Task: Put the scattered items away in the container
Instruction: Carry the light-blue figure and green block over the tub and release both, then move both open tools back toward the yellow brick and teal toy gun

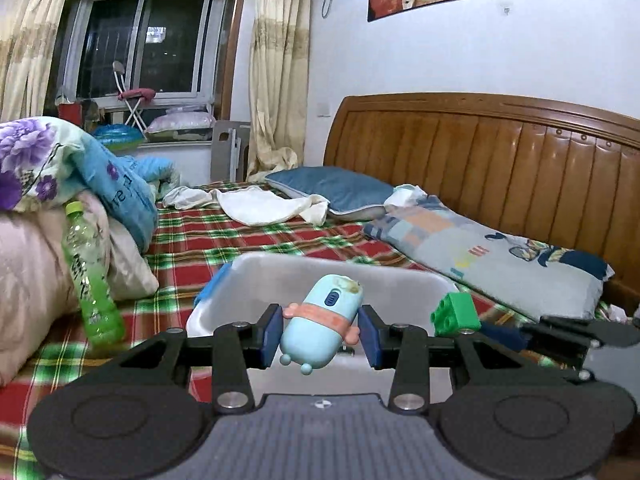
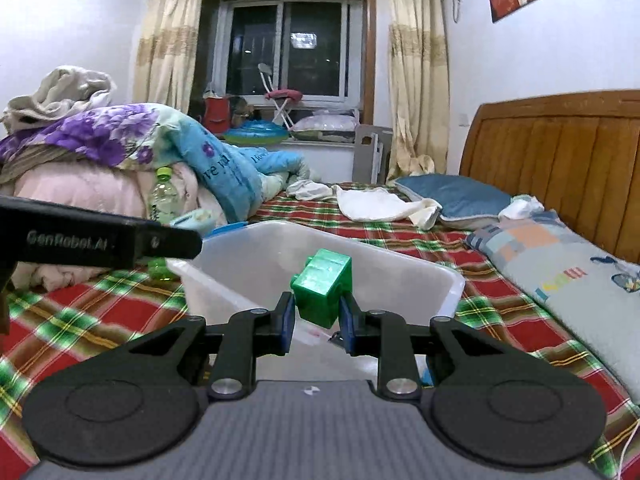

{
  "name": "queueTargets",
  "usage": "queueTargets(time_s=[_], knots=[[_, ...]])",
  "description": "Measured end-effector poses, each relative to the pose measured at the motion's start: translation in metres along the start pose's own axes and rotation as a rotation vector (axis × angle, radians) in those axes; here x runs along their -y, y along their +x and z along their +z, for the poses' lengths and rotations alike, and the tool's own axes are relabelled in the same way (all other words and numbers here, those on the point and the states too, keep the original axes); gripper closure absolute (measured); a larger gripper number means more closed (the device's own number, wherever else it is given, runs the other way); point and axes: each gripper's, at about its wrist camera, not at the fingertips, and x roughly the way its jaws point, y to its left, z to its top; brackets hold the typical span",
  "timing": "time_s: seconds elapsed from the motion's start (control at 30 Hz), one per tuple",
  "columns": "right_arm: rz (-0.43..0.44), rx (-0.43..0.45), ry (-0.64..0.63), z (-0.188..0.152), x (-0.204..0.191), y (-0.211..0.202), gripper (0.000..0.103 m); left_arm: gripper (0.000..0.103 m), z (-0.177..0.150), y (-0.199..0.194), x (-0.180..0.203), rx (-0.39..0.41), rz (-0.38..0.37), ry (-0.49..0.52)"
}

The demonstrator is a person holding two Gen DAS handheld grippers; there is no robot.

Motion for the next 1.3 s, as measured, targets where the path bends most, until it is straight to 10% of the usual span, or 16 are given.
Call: queueTargets(time_s=[0.67,0.83,1.3], knots=[[-0.043,-0.14,0.08,-0.005,0.035,0.045,0.066,0.049,0.008,0.075,0.01,-0.117,0.098,0.051],[-0.063,-0.12,0.065,-0.002,0.035,0.04,0.043,0.041,0.009,0.068,0.009,-0.116,0.092,0.032],[-0.024,-0.068,0.027,-0.022,0.023,-0.02,0.035,0.031,-0.051,-0.016,0.017,-0.111,-0.015,0.014]])
